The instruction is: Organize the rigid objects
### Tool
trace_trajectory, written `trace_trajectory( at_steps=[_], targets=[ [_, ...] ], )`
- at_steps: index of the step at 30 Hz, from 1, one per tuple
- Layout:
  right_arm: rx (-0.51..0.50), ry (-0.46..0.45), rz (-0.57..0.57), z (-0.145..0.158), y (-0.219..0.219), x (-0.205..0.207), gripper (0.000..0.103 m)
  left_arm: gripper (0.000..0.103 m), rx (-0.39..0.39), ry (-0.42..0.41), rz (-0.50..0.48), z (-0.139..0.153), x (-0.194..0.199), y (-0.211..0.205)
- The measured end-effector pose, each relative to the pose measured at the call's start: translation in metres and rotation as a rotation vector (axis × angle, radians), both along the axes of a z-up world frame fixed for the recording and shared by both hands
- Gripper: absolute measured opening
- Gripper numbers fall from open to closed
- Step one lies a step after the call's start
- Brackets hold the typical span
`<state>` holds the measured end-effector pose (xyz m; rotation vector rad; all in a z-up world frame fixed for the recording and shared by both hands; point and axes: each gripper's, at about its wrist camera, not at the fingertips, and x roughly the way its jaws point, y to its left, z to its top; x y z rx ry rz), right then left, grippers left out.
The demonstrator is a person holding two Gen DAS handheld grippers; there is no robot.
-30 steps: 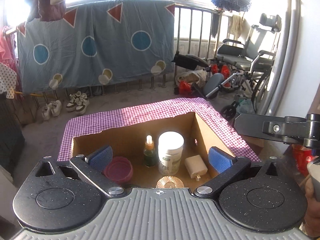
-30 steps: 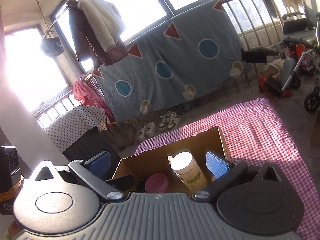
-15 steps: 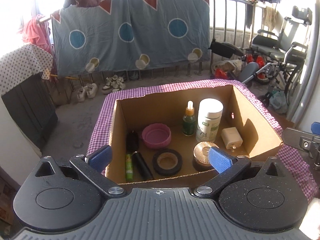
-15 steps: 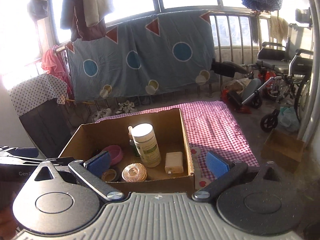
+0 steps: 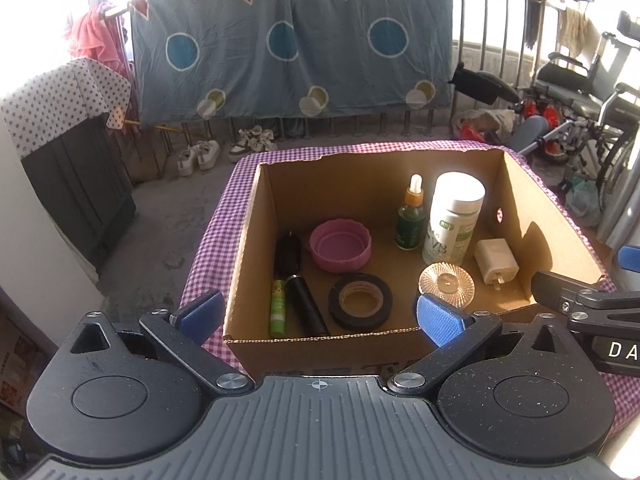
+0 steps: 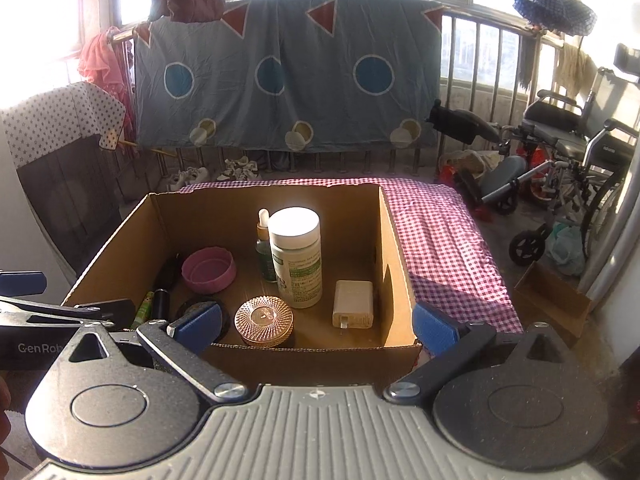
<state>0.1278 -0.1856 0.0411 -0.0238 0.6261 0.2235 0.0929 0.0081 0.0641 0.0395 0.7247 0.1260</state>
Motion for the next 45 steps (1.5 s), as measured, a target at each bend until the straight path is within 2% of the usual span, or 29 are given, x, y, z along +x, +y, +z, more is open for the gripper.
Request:
trace_trajectory(
  at_steps=[3, 10, 45],
  targets=[
    [-0.013, 0.022, 0.001, -0.0049, 0.0048, 0.003, 0.103, 0.103, 0.019, 0.008, 0.008, -0.003, -0.0011, 0.0009],
    [-0.003, 0.064, -0.006, -0.0083, 0.0048, 0.0055, 0.103, 0.103, -0.005, 0.031, 0.012, -0.0058, -0.0006, 0.0058],
    [-0.003, 0.102, -0.017, -0.0027, 0.0046, 0.0058, 0.103, 0.102, -0.008, 0.039, 0.024, -0.0029, -0.003, 0.0052]
  ],
)
